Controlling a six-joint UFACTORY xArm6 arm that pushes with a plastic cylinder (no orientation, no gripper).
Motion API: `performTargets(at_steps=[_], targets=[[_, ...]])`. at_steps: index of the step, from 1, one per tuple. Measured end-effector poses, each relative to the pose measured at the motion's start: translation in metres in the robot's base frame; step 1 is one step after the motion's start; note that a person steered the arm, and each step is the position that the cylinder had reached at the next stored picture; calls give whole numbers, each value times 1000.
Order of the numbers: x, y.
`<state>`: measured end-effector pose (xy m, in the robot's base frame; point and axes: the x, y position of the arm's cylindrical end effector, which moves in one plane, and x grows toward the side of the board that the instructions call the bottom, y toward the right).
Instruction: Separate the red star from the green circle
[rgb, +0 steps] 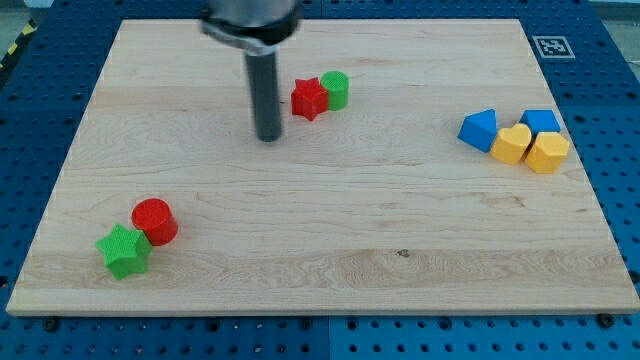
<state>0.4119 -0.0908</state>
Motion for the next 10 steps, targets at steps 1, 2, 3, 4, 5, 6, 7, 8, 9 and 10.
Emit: performTargets(at_steps=[1, 2, 3, 4, 5, 6, 7, 8, 9, 10], targets=[[-68, -33], [-117, 5], [-107, 55], [-96, 80], [-70, 82], [-35, 90], [-12, 90], [17, 90], [22, 88], [-3, 78]])
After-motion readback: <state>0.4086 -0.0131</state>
